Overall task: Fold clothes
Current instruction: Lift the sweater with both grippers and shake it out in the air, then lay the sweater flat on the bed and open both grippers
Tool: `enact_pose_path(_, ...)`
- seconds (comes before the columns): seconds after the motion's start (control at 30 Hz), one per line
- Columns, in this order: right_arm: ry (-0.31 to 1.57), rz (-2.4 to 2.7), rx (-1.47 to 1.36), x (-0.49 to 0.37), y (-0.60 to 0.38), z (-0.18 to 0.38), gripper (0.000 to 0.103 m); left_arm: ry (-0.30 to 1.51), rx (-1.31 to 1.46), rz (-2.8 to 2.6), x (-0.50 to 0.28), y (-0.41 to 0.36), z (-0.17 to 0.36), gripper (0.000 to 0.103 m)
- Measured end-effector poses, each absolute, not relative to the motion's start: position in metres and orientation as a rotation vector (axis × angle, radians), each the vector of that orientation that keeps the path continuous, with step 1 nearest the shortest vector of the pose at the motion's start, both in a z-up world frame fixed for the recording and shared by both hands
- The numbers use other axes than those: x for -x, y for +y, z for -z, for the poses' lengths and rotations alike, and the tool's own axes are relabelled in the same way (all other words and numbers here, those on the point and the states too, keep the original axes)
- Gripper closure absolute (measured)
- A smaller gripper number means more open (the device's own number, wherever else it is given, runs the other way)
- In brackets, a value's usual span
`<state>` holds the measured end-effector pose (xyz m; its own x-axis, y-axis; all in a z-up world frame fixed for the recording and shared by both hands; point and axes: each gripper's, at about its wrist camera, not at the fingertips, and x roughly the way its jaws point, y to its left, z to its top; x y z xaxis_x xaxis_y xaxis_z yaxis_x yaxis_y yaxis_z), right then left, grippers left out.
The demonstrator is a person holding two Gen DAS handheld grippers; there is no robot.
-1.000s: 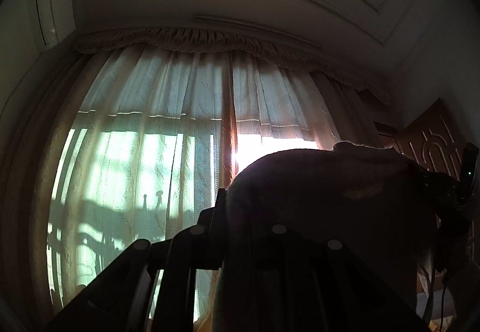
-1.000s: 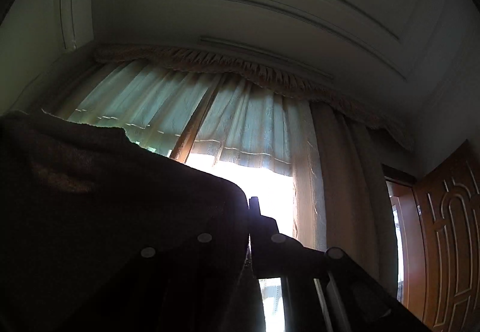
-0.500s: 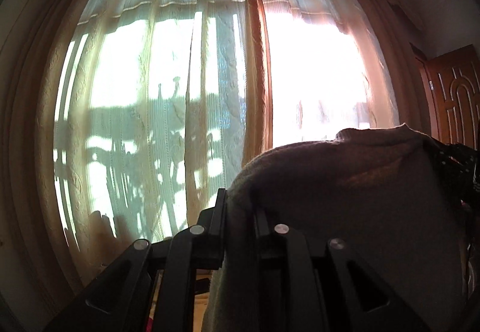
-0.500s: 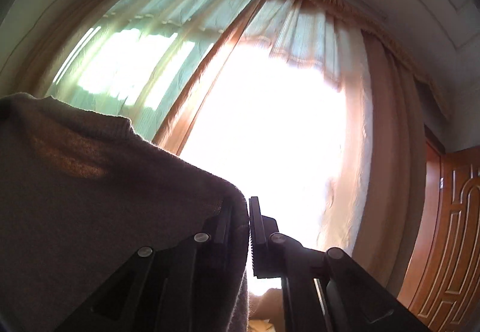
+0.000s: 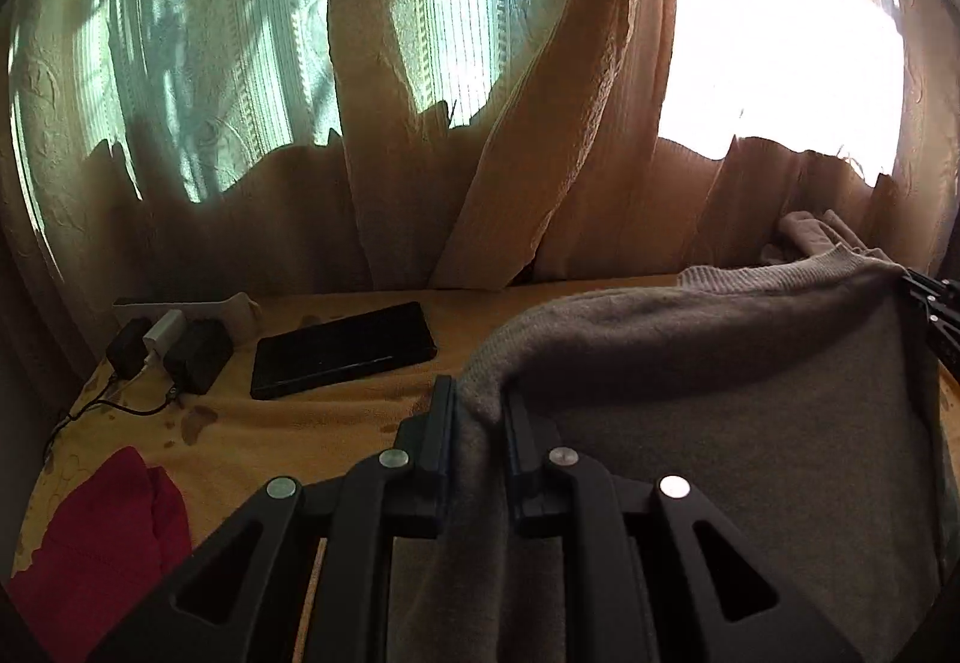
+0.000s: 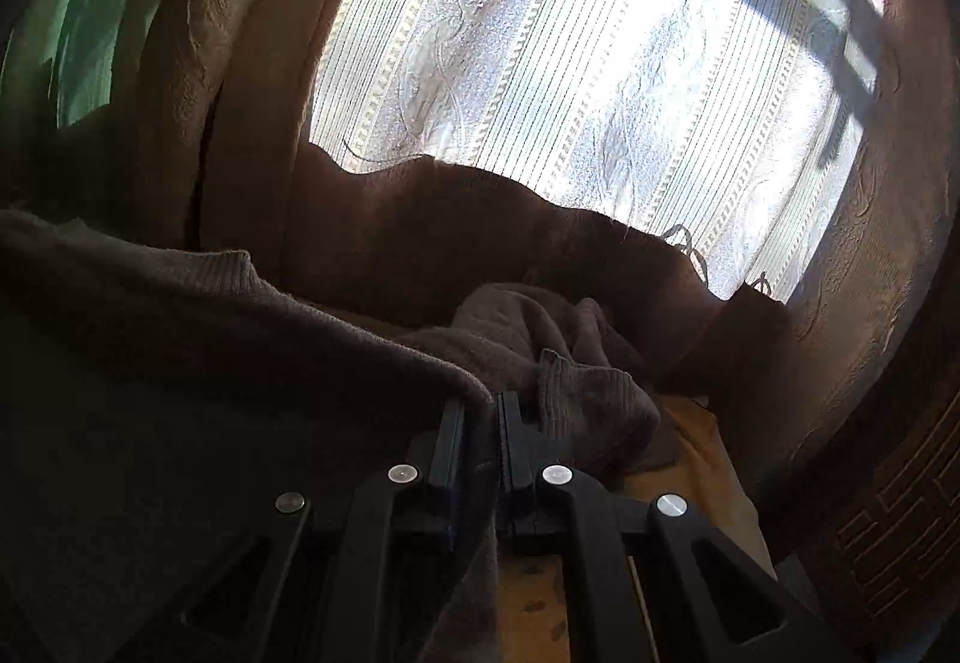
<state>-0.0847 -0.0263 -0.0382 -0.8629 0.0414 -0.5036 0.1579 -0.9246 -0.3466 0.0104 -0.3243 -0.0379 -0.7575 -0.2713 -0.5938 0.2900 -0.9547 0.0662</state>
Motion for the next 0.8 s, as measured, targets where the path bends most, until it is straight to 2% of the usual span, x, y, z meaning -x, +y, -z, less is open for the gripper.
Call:
enact_pose_path(0.2, 0.625, 2.843, -0.925, 0.106, -0.029, 0.06, 0.094, 0.076, -1.07, 2.651, 0.024, -0.334, 0.08, 0.082)
enact_pose_path(0.23, 0.617, 2.828, -0.948, 0.106, -0.028, 0.059, 0.094, 0.085, -1.101, 2.645, 0.029, -0.336, 0.084, 0.076)
enact_pose_path(0.3, 0.629, 2.794, -0.984, 0.108, -0.029, 0.066, 0.094, 0.113, -1.145, 2.621, 0.034, -0.341, 0.089, 0.056)
enact_pose_path(0.33, 0.64, 2.777, -1.001, 0.109, -0.031, 0.069, 0.094, 0.128, -1.161, 2.606, 0.035, -0.344, 0.091, 0.034)
enact_pose_path(0.37, 0.655, 2.757, -1.025, 0.111, -0.032, 0.072, 0.094, 0.144, -1.174, 2.592, 0.037, -0.348, 0.092, 0.021)
enact_pose_path(0.43, 0.706, 2.697, -1.113, 0.116, -0.036, 0.081, 0.091, 0.175, -1.18, 2.57, 0.037, -0.356, 0.093, 0.02)
enact_pose_path(0.47, 0.732, 2.665, -1.16, 0.119, -0.037, 0.086, 0.085, 0.179, -1.193, 2.558, 0.038, -0.36, 0.093, 0.02)
enact_pose_path(0.5, 0.758, 2.635, -1.208, 0.122, -0.038, 0.092, 0.074, 0.177, -1.205, 2.552, 0.038, -0.362, 0.094, 0.02)
enact_pose_path(0.53, 0.772, 2.629, -1.223, 0.122, -0.036, 0.095, 0.07, 0.173, -1.213, 2.546, 0.037, -0.364, 0.095, 0.02)
enact_pose_path(0.57, 0.763, 2.645, -1.206, 0.119, -0.033, 0.092, 0.059, 0.163, -1.212, 2.544, 0.035, -0.365, 0.095, 0.02)
enact_pose_path(0.6, 0.728, 2.66, -1.194, 0.116, -0.028, 0.087, 0.043, 0.154, -1.205, 2.545, 0.033, -0.366, 0.093, 0.02)
enact_pose_path(0.67, 0.658, 2.689, -1.17, 0.11, -0.017, 0.076, 0.03, 0.139, -1.177, 2.549, 0.026, -0.366, 0.085, 0.02)
enact_pose_path(0.8, 0.6, 2.748, -1.095, 0.088, 0.003, 0.05, 0.03, 0.111, -1.112, 2.537, 0.014, -0.37, 0.065, 0.02)
